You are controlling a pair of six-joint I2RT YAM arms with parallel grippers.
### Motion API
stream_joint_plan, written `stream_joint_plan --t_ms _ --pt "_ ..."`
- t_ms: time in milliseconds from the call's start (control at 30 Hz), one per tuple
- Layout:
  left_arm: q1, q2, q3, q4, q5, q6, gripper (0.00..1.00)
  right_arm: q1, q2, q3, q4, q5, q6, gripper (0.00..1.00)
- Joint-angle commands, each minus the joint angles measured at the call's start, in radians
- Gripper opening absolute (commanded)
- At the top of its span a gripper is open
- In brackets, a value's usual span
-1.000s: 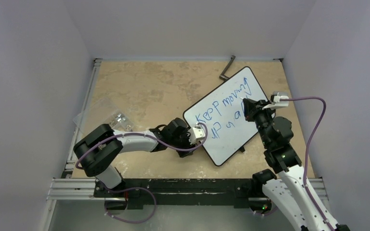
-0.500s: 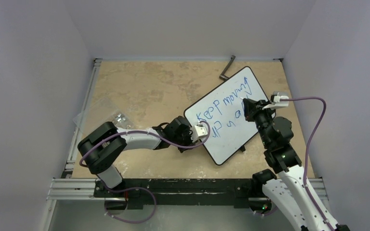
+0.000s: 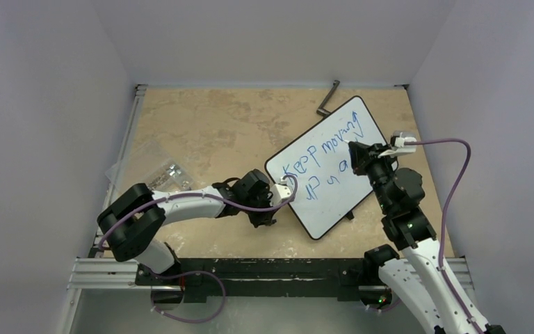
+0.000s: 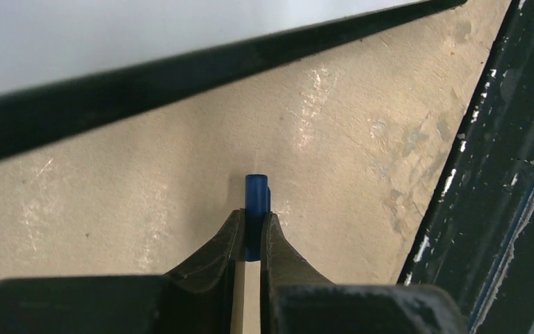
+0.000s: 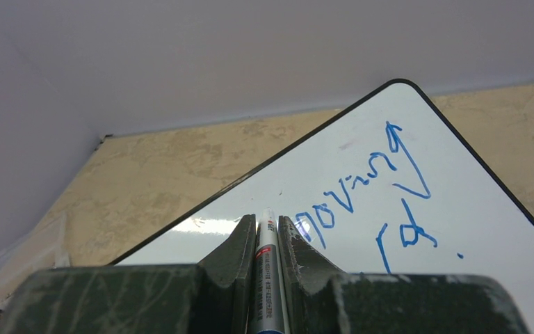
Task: Write a sentence on the whiteboard
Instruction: Pick up the pen cap from the center of the board.
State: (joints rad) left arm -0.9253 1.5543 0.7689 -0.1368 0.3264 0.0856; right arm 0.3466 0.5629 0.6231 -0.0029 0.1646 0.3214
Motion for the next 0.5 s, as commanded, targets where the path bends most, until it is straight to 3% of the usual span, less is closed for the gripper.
stream_joint_plan --t_ms 0,467 --pt "-0.004 -0.057 0.050 -0.100 0.017 -0.023 0.00 0.000 0.003 0.059 0.012 -0.071 0.013 0.00" --pt "-0.004 -0.298 -0.024 -0.105 0.066 -0.047 0.00 0.000 0.030 0.075 0.073 -0.279 0.006 0.00"
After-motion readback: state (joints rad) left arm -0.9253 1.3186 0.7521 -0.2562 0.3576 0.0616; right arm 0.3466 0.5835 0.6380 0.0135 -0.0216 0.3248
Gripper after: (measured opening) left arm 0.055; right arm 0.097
